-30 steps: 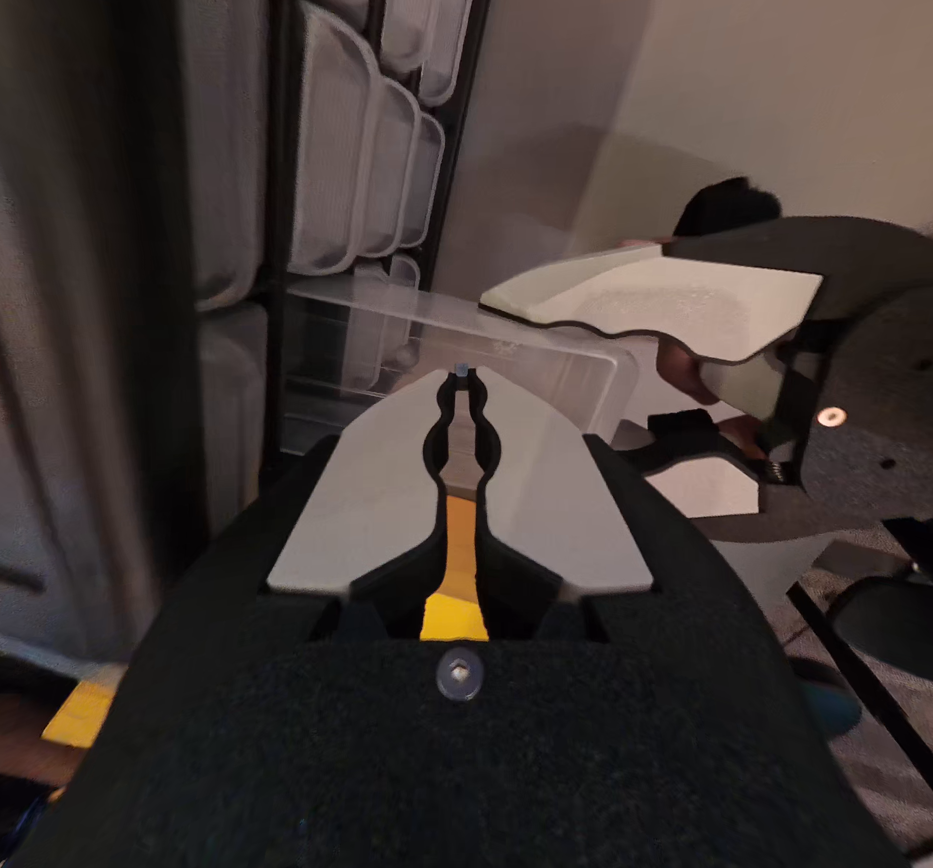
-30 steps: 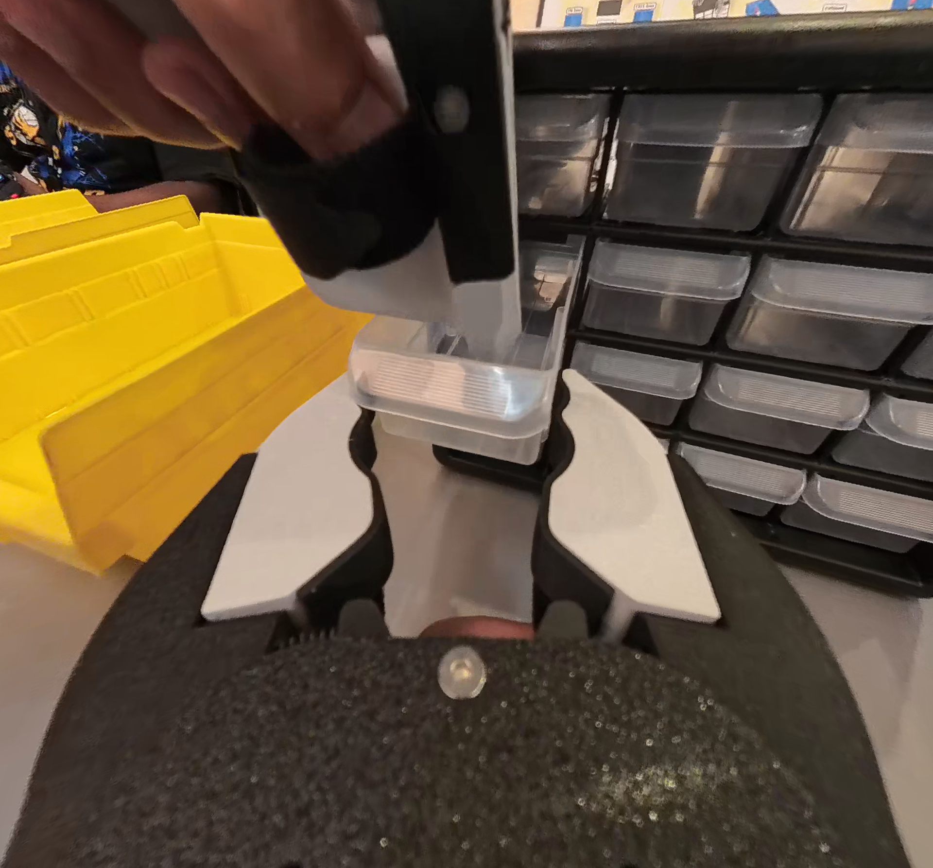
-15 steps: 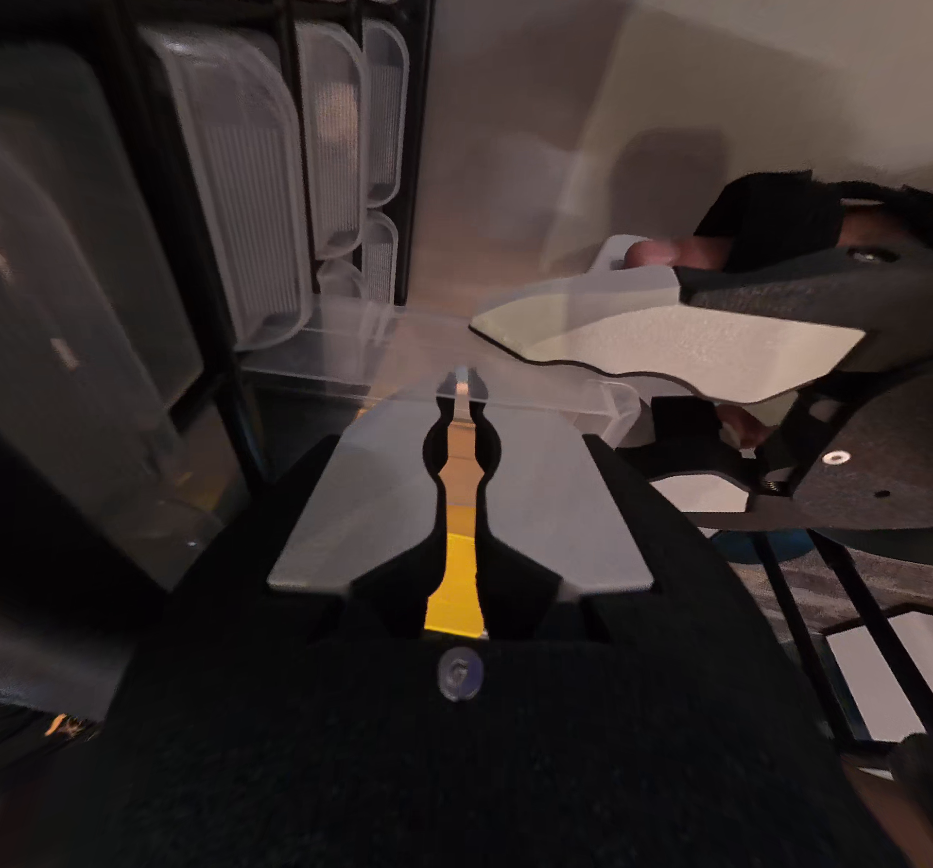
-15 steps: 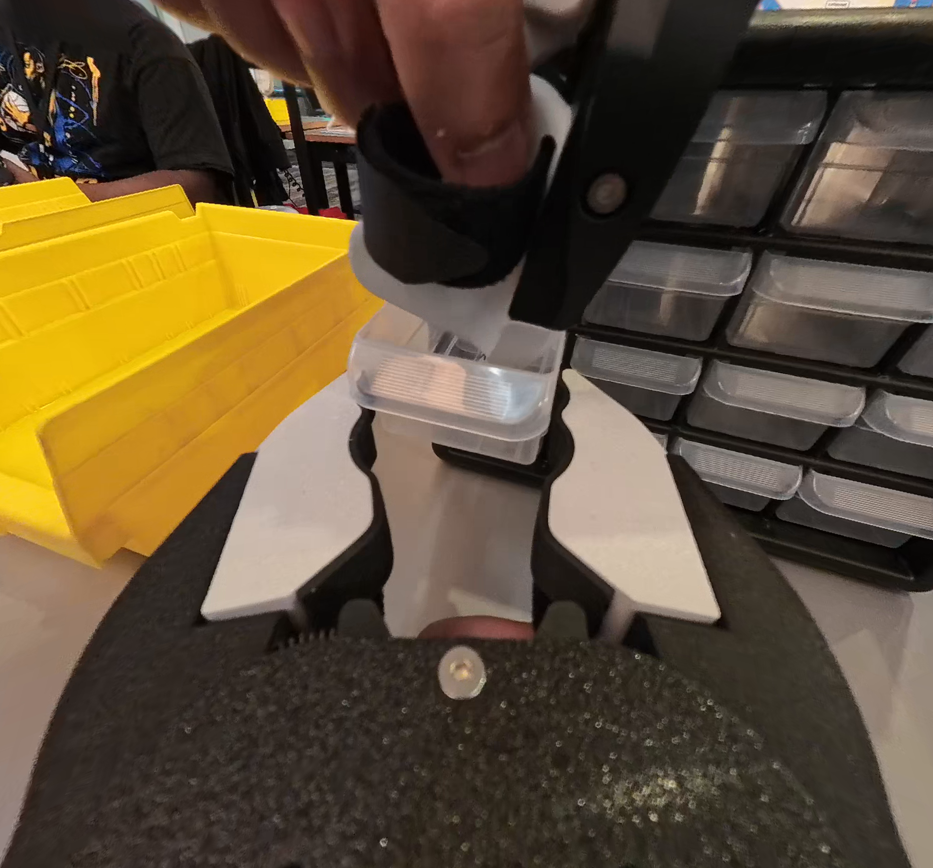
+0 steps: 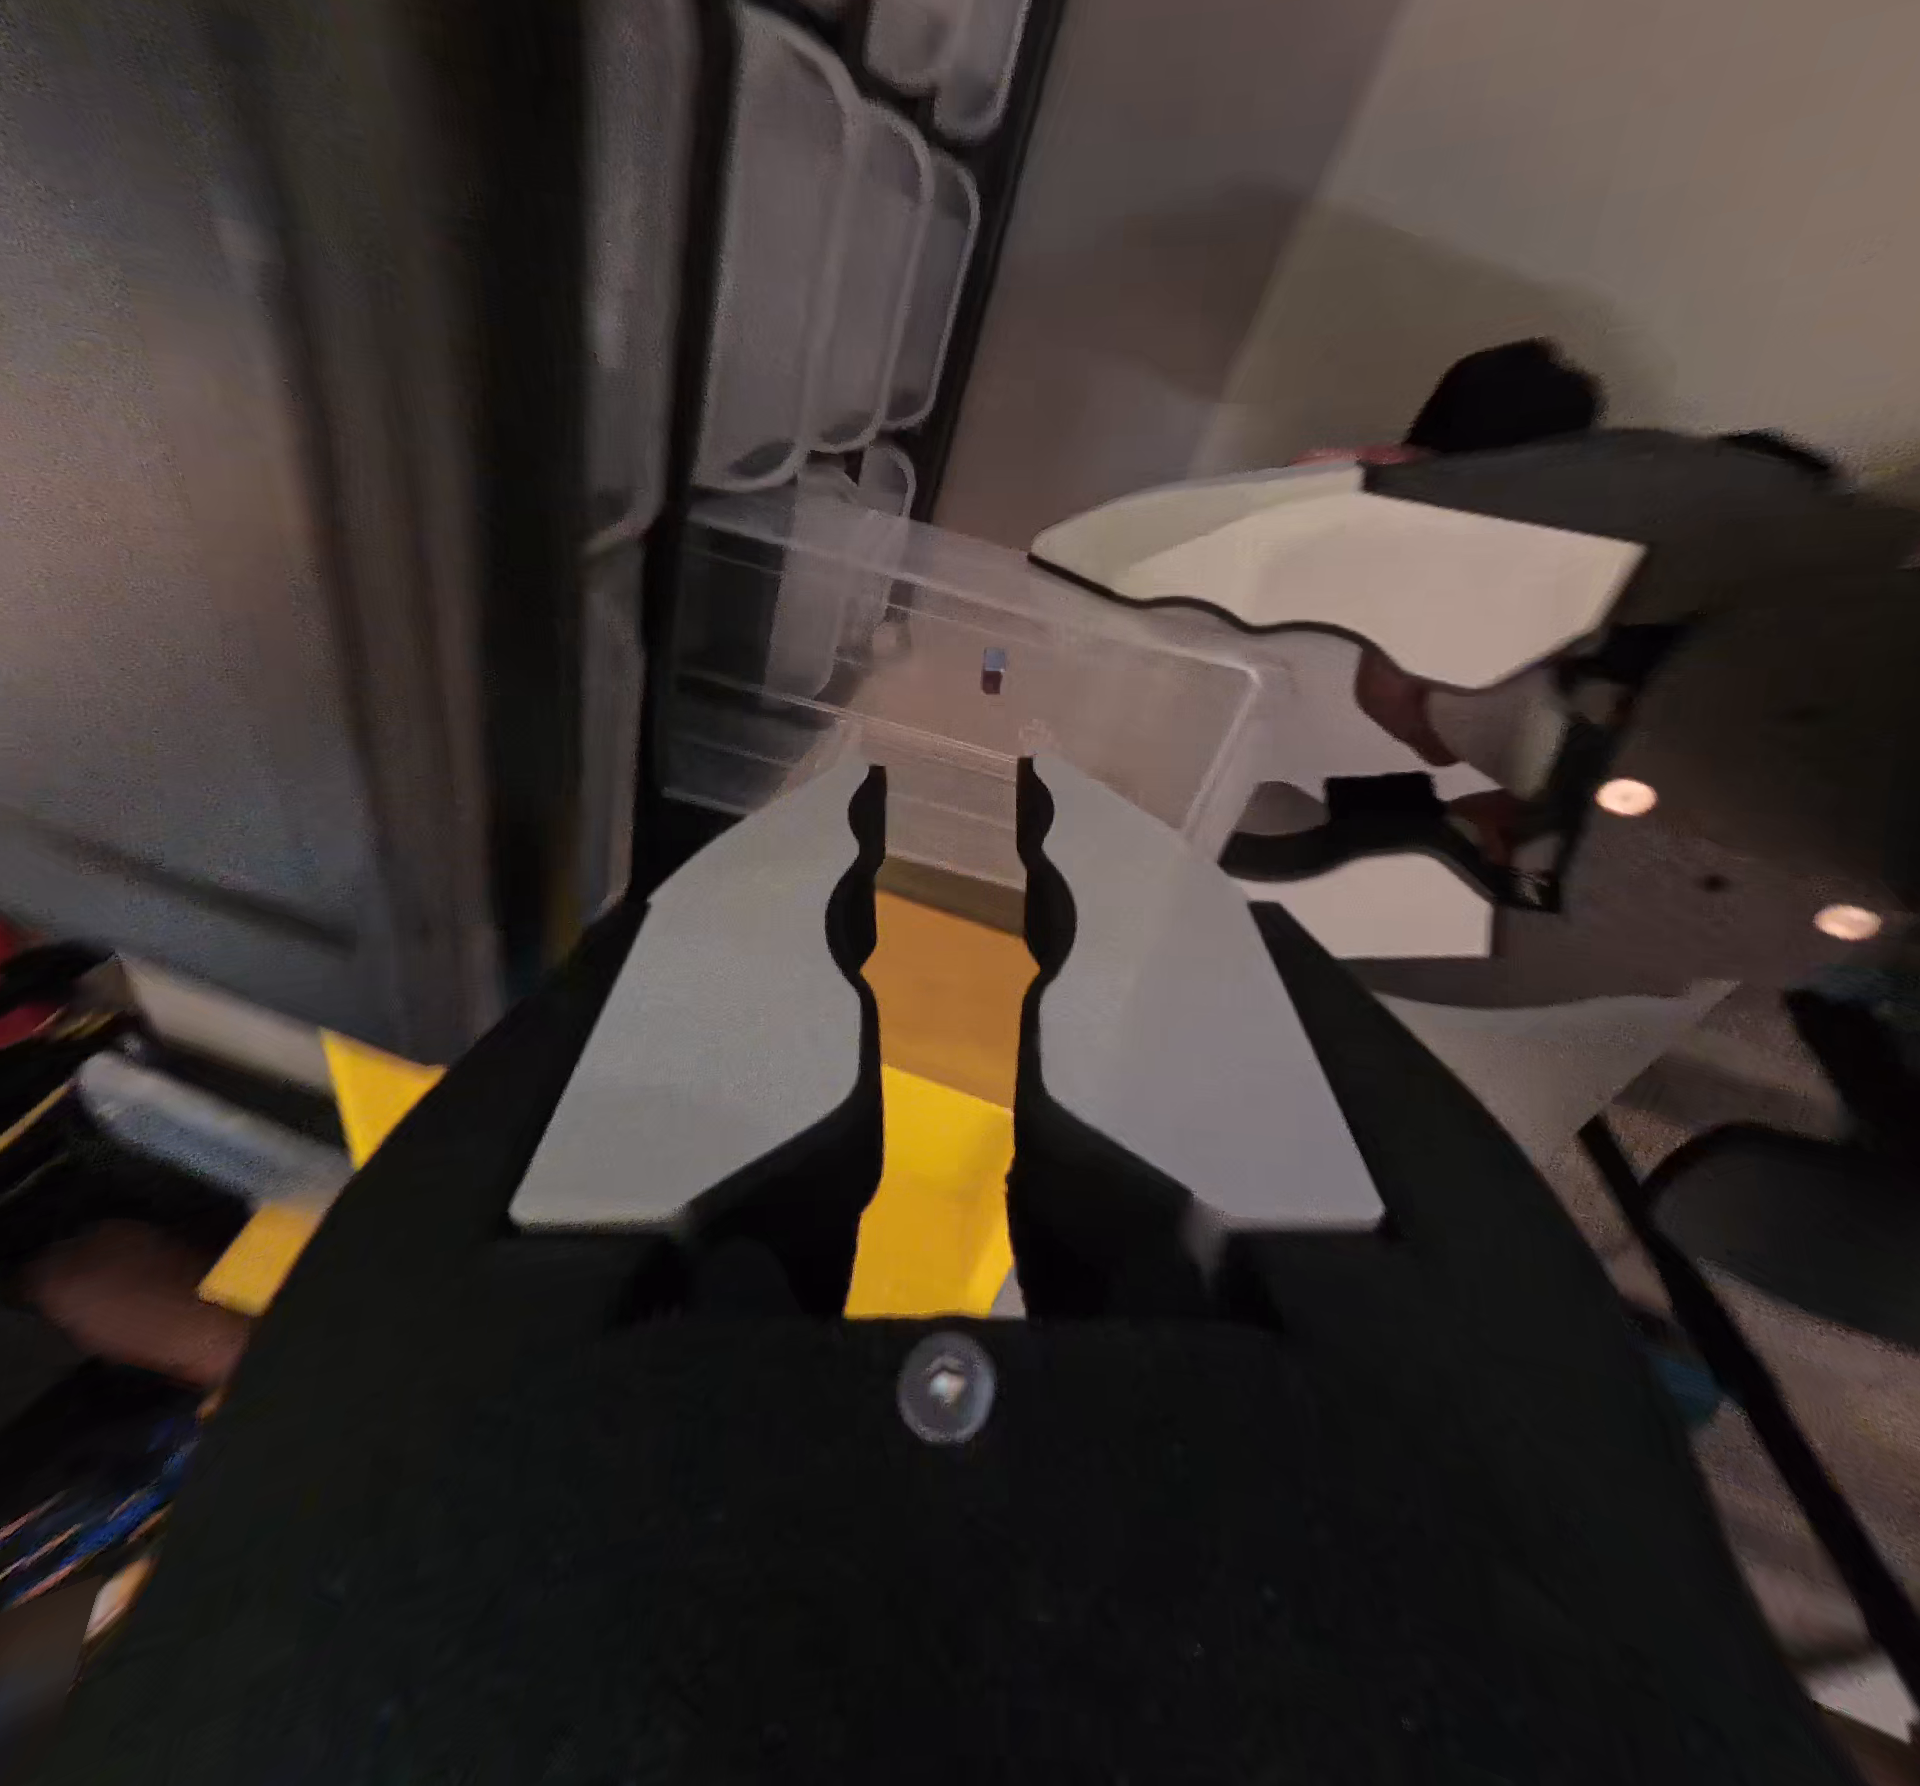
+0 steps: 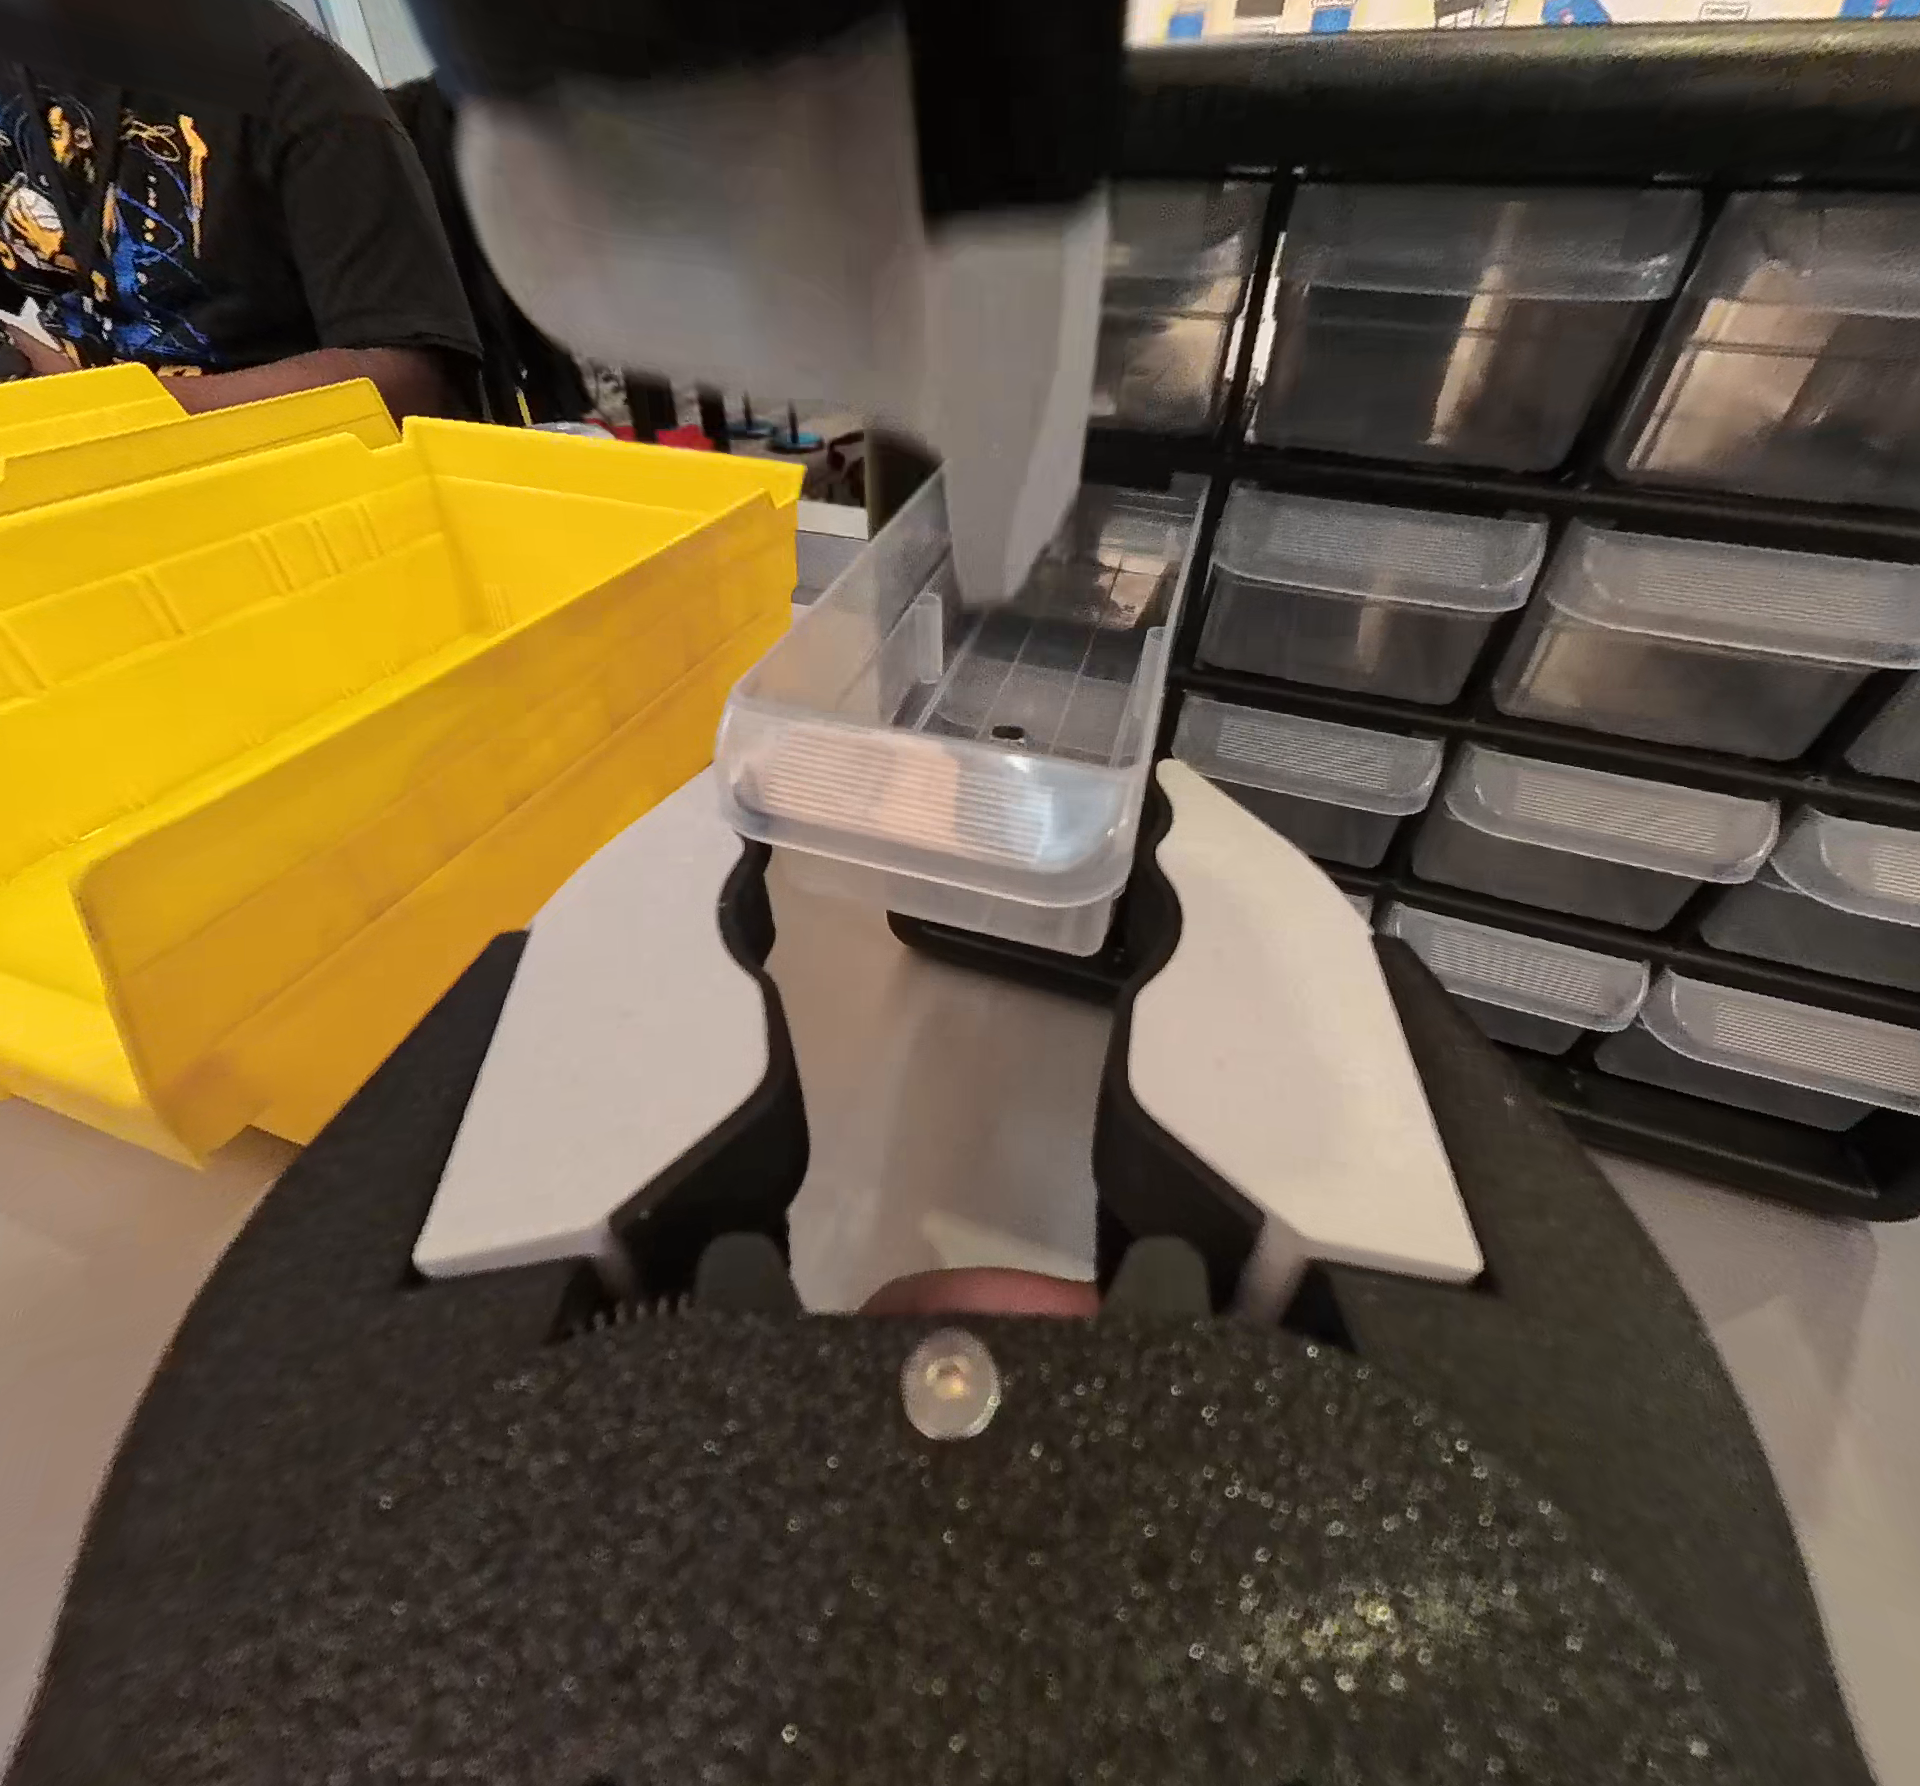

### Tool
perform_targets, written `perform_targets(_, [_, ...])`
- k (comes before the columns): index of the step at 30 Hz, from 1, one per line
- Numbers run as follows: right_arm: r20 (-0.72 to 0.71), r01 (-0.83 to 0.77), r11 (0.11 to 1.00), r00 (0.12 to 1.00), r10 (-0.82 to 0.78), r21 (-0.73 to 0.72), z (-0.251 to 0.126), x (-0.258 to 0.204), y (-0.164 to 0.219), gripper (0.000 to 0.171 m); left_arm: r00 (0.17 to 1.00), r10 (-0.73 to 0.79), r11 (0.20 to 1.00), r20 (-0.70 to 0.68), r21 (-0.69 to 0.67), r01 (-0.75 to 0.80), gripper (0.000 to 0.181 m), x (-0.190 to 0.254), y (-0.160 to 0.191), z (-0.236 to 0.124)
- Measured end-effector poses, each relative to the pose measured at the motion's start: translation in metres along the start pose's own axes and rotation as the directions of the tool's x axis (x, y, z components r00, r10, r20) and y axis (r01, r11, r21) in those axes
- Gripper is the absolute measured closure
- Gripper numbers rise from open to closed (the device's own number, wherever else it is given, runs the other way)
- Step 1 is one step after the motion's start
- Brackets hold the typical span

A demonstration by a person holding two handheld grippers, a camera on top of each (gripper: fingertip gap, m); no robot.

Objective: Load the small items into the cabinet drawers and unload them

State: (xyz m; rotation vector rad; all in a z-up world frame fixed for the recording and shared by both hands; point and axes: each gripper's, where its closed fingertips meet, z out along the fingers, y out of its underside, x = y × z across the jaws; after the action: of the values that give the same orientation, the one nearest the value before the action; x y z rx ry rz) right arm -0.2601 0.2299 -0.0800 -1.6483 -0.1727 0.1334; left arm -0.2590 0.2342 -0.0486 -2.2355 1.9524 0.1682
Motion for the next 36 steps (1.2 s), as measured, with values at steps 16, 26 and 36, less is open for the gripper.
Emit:
perform_targets(16, [0.003,0.002,1.000,1.000,-0.002,-0.001,0.002,0.001,-0.001,0.104,0.357,-0.915,0.055,-0.187,0.819,0.571,0.153,0.079,0.162,0.021])
perform_targets(26, [-0.024,0.052,0.998,0.998,-0.052,-0.022,0.021,0.017,-0.006,0.096,0.393,-0.916,0.171,-0.084,0.803,0.571,0.153,0.113,0.162,0.049])
perform_targets(36, [0.179,0.037,0.999,0.983,-0.041,0.026,-0.014,0.007,-0.015,0.164,0.435,-0.900,0.215,-0.038,0.829,0.516,0.153,0.112,0.155,0.038])
